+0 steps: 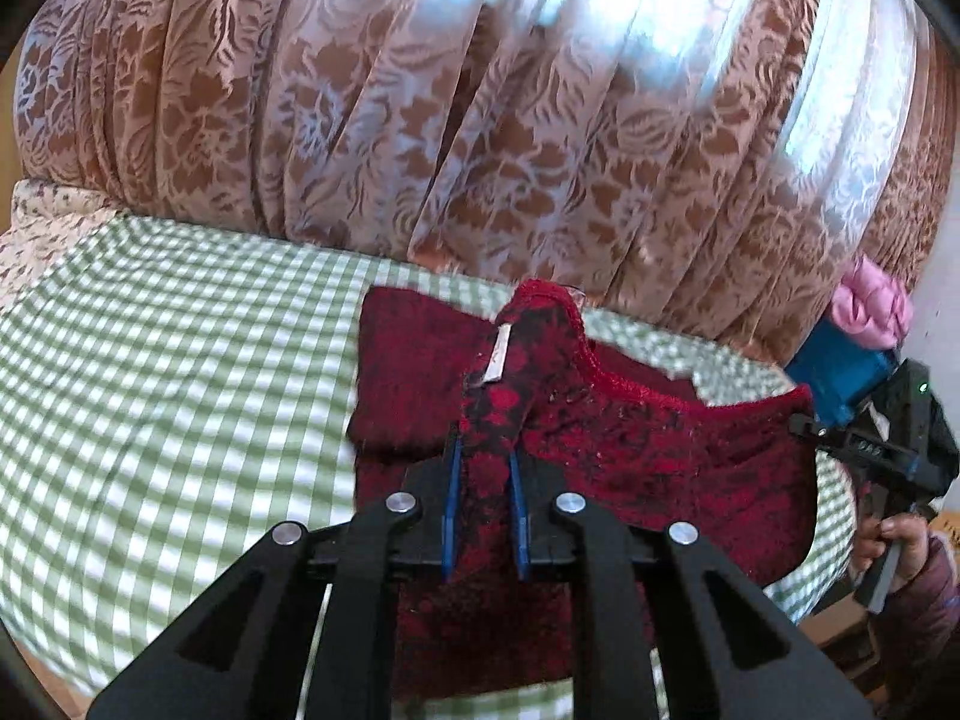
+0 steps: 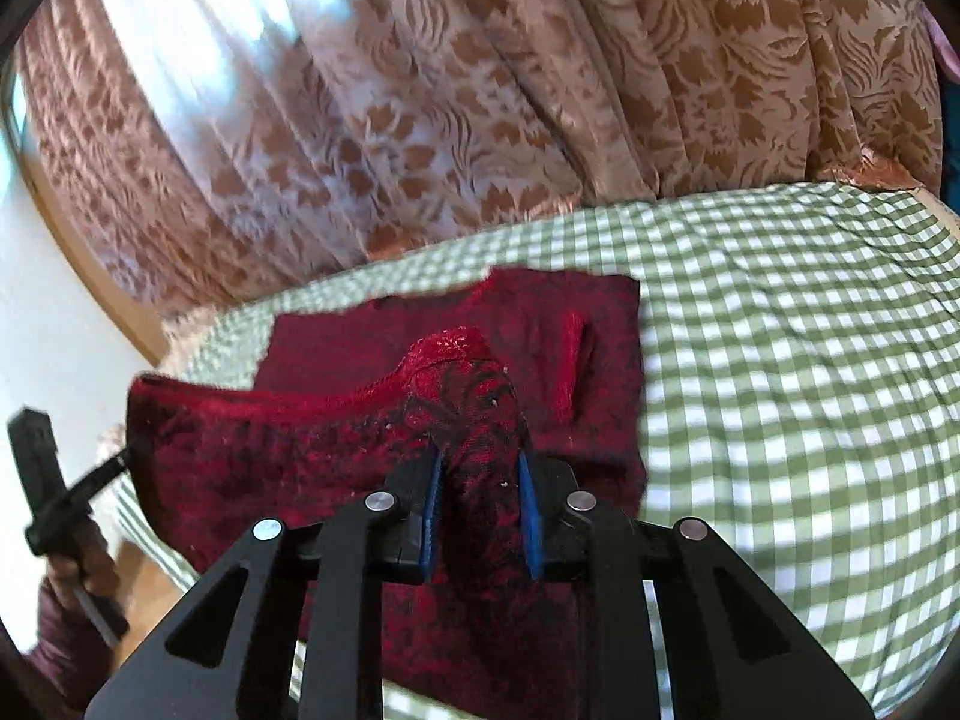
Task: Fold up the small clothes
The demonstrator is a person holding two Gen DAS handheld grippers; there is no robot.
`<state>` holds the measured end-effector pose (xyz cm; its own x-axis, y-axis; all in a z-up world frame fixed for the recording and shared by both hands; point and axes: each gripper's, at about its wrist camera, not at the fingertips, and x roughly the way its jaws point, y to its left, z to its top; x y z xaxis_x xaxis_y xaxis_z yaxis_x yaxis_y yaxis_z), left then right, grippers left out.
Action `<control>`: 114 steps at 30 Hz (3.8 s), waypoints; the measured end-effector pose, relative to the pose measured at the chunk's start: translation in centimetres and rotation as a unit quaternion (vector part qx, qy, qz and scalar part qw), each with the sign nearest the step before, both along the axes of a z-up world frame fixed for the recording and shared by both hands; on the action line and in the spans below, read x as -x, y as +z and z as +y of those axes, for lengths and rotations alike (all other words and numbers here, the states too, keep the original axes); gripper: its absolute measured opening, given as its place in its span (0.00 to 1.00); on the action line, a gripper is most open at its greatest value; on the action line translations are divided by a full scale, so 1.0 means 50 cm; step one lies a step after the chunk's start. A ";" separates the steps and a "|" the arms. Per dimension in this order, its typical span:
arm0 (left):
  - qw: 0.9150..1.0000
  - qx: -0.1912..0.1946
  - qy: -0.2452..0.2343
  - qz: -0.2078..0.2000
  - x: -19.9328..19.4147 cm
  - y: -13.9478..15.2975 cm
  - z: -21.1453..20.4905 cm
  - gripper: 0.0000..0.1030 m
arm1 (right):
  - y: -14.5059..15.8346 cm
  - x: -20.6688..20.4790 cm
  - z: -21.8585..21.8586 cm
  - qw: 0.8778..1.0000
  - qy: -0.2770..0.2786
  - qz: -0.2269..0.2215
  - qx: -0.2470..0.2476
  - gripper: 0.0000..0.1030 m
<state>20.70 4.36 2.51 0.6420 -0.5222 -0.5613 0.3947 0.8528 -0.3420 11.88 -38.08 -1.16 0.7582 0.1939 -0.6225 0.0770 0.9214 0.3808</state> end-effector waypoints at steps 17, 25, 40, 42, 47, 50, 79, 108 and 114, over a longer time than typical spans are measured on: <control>0.991 -0.102 0.084 0.022 -0.353 -0.080 -0.131 0.13 | -0.025 -0.372 -0.021 0.992 -0.090 0.018 0.091 0.20; 0.982 -0.137 0.094 0.084 -0.421 -0.204 -0.153 0.26 | -0.185 -0.451 -0.050 0.984 -0.100 0.111 0.094 0.20; 0.980 0.084 0.059 0.170 -0.191 -0.241 0.054 0.71 | -0.164 -0.195 -0.127 0.991 -0.059 0.083 -0.081 0.72; 0.978 0.093 0.050 0.181 -0.162 -0.260 0.057 0.71 | -0.180 -0.144 -0.121 0.988 -0.055 0.088 -0.115 0.72; 0.974 0.112 0.030 0.194 -0.122 -0.282 0.039 0.66 | -0.217 -0.051 -0.078 0.980 -0.038 0.104 -0.165 0.72; 0.973 0.097 0.027 0.206 -0.128 -0.288 0.017 0.41 | -0.223 -0.037 -0.049 0.984 -0.034 0.098 -0.144 0.69; 0.984 0.050 0.024 0.170 0.099 -0.183 0.094 0.37 | -0.145 0.176 -0.092 0.991 -0.015 0.082 -0.104 0.60; 0.989 -0.113 0.077 0.060 -0.037 -0.079 -0.054 0.45 | -0.181 -0.004 -0.066 0.989 -0.113 0.083 0.046 0.64; 0.986 -0.143 0.076 0.041 -0.049 -0.073 -0.079 0.53 | -0.109 0.005 -0.039 0.990 -0.097 0.039 0.090 0.68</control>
